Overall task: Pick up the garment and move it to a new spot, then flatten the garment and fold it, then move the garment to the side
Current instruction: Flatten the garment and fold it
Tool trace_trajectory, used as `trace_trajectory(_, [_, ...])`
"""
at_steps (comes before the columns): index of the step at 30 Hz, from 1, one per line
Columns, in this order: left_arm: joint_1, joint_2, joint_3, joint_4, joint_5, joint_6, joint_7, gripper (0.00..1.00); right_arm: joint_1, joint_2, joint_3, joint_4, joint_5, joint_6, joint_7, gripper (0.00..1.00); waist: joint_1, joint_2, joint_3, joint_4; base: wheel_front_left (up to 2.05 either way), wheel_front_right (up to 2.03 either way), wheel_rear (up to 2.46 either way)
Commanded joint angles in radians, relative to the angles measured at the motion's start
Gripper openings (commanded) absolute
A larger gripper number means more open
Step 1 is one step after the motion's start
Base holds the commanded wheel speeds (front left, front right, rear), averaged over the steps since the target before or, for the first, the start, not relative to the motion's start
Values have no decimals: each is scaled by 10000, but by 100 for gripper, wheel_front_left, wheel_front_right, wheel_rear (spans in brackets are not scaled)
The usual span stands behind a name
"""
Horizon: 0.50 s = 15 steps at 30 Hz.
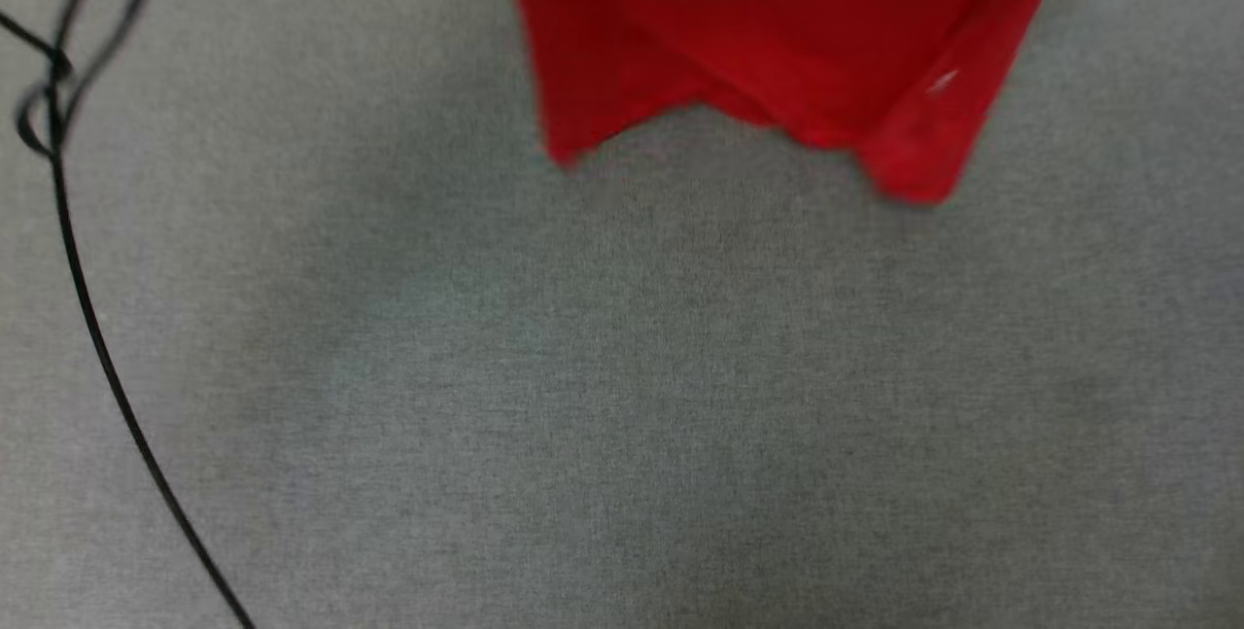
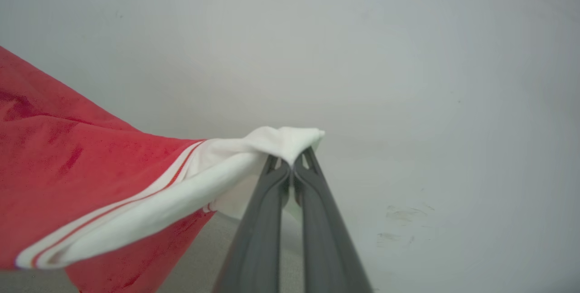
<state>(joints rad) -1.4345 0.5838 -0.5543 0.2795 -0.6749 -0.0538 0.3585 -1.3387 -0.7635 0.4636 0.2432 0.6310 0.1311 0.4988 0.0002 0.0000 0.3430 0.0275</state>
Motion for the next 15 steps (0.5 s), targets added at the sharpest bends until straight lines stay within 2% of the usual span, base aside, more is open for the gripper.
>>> trace_trajectory(1, [-476,-94,75,260,106,-56,-144,0,-588,151,82,275,-206,-8,-53,0,-2,0,467,16,0,0,0])
trace_trajectory(6, [-1936,-400,239,1408,305,-207,-578,0,-2498,577,507,1491,-871,-8,-451,0,-2,0,901,115,0,0,0])
trace_trajectory(10, [-2681,-490,329,2218,327,-330,-883,0,-3688,887,1006,2535,-962,-8,-930,0,-2,0,1129,169,0,0,0])
trace_trajectory(15, [-2792,-546,270,3050,271,-494,-1352,0,-4219,1234,1687,3539,-810,-8,-1500,0,-2,0,1341,211,0,0,0])
